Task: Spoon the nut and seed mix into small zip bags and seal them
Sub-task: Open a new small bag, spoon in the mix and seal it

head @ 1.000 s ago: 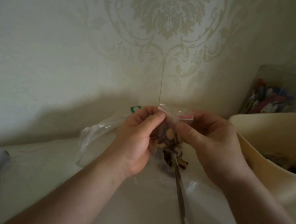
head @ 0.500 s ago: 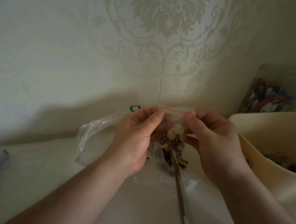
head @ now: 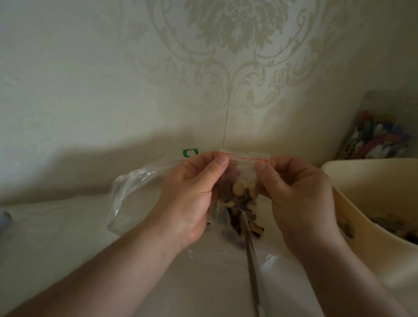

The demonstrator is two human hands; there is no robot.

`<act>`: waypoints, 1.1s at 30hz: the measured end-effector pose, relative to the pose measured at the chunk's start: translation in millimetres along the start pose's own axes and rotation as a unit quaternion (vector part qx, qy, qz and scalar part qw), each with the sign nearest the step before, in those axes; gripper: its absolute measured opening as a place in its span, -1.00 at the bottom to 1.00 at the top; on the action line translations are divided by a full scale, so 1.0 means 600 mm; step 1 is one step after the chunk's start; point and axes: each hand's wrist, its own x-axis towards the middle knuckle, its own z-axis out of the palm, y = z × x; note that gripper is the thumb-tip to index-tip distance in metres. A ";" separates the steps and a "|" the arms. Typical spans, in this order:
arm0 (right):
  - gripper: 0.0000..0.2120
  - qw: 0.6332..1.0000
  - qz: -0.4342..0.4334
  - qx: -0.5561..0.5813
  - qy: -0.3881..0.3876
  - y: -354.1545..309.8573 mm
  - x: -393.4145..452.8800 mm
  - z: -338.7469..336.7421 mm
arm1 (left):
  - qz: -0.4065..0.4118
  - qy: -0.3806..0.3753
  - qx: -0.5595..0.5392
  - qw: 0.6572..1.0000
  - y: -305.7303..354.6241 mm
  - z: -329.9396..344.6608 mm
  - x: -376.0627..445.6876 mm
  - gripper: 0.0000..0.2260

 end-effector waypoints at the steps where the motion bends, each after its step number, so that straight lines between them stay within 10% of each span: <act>1: -0.87 1.000 0.000 0.006 -0.003 -0.001 -0.001 0.000 | -0.001 0.000 -0.004 1.000 0.000 0.001 0.000 -0.77; 33: -0.95 0.996 -0.018 0.081 -0.040 -0.019 -0.019 0.009 | 0.025 -0.026 0.006 0.999 -0.019 -0.003 0.001 -0.75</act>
